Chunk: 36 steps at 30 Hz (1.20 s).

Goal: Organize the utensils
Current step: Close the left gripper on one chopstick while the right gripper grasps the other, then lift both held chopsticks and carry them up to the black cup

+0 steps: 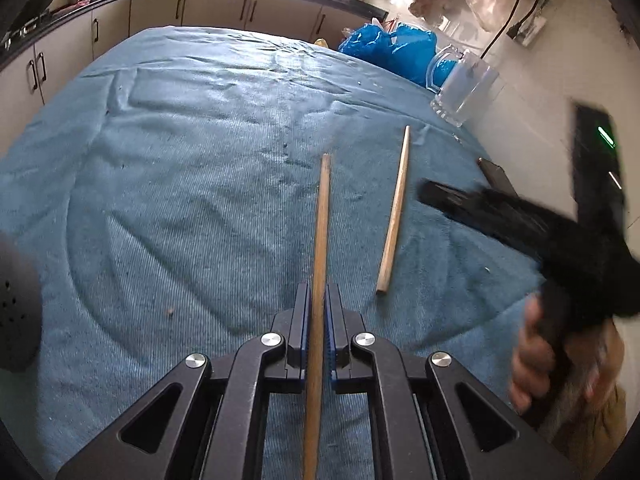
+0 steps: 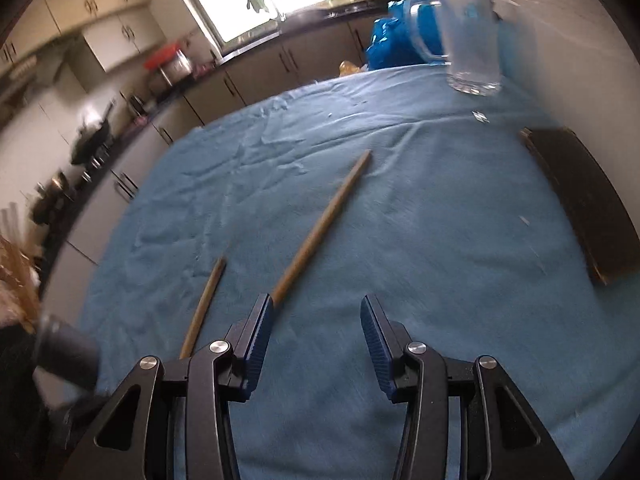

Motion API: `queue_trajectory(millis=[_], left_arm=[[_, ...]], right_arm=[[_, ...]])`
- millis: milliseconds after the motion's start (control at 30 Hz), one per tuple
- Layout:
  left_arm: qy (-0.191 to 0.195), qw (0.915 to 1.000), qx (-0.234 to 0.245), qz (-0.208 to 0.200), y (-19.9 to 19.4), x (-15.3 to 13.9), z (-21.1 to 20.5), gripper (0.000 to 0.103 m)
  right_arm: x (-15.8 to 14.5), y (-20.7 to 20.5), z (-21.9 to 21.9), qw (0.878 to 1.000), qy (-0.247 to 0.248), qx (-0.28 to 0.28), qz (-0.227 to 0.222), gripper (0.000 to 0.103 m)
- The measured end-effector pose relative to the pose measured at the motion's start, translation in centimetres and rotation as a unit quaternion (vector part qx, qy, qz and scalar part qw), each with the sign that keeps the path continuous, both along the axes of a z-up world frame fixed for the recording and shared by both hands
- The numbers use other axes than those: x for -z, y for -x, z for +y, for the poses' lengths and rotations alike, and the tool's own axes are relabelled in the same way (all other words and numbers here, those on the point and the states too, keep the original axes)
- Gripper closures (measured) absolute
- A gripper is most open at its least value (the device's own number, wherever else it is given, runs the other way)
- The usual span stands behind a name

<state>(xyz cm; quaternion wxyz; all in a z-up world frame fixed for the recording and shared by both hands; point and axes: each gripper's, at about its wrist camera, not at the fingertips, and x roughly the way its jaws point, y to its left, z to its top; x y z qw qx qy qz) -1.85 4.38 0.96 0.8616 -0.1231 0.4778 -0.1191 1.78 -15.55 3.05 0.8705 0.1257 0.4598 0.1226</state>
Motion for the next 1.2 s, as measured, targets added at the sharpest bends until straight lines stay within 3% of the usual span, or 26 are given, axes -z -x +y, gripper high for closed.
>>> queue_trajectory(millis=[133, 200, 233, 367, 567, 833, 900, 967, 1100, 1200], left_arm=[[-0.001, 1.0, 0.006, -0.004, 0.5, -0.1, 0.1, 0.096], [0.003, 1.0, 0.007, -0.001, 0.4, 0.0, 0.0, 0.096], [0.004, 1.0, 0.009, 0.002, 0.2, -0.1, 0.0, 0.096], [0.006, 0.9998, 0.011, 0.013, 0.3, -0.1, 0.0, 0.097], [0.027, 0.9985, 0.017, 0.044, 3.4, -0.2, -0.1, 0.097], [0.038, 0.9962, 0.03, 0.072, 6.7, -0.4, -0.5, 0.097], [0.045, 0.9957, 0.031, 0.074, 7.0, -0.9, -0.1, 0.096], [0.038, 0.9969, 0.027, 0.063, 7.3, -1.6, 0.2, 0.096], [0.008, 0.9977, 0.028, 0.061, 6.2, -2.3, 0.0, 0.091], [-0.016, 0.9969, 0.039, 0.067, 4.5, -2.4, -1.3, 0.089]], right_arm=[[0.3, -2.6, 3.3, 0.998, 0.06, -0.003, 0.026, 0.056], [0.4, -3.3, 4.1, 0.995, 0.093, 0.002, 0.032, 0.071], [0.4, -3.6, 4.6, 0.992, 0.117, 0.003, 0.036, 0.088], [0.4, -3.4, 4.1, 0.99, 0.124, 0.012, 0.059, 0.093], [0.2, 1.6, 1.8, 0.988, 0.124, -0.004, 0.09, 0.095], [0.2, 11.7, -3.5, 0.983, 0.124, -0.045, 0.129, 0.094], [0.2, 12.7, -4.0, 0.981, 0.127, -0.052, 0.138, 0.089], [-0.2, 13.1, -4.7, 0.982, 0.122, -0.056, 0.136, 0.078], [-1.5, 12.3, -5.5, 0.985, 0.119, -0.049, 0.112, 0.076], [-1.4, 10.4, -5.5, 0.985, 0.111, -0.053, 0.118, 0.076]])
